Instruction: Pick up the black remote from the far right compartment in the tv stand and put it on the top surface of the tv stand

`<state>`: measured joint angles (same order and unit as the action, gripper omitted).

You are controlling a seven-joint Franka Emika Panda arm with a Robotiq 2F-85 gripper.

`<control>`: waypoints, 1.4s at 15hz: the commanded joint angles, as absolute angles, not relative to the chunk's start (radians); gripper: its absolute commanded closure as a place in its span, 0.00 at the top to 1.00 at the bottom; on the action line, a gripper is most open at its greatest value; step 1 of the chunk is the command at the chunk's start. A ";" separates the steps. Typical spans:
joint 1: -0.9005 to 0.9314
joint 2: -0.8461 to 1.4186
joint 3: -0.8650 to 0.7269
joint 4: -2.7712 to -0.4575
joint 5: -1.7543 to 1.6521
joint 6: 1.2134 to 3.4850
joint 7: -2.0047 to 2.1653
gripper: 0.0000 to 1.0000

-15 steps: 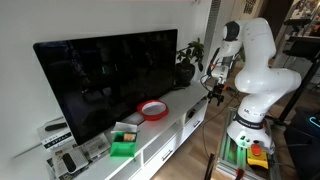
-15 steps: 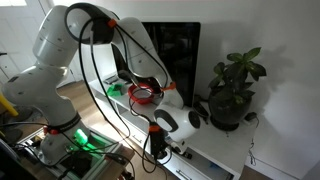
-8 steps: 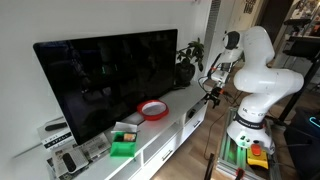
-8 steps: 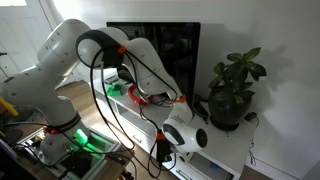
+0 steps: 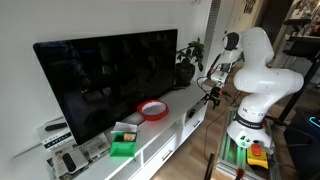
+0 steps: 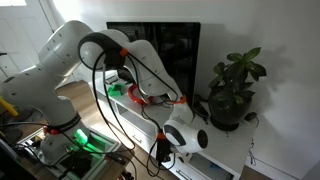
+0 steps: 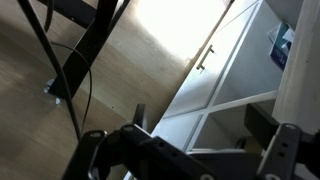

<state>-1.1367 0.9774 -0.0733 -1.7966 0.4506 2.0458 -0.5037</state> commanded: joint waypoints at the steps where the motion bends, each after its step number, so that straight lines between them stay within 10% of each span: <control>1: -1.151 1.112 -0.080 -1.644 0.426 1.949 -0.388 1.00; 21: -1.305 1.491 0.018 -1.171 0.434 1.768 -0.376 1.00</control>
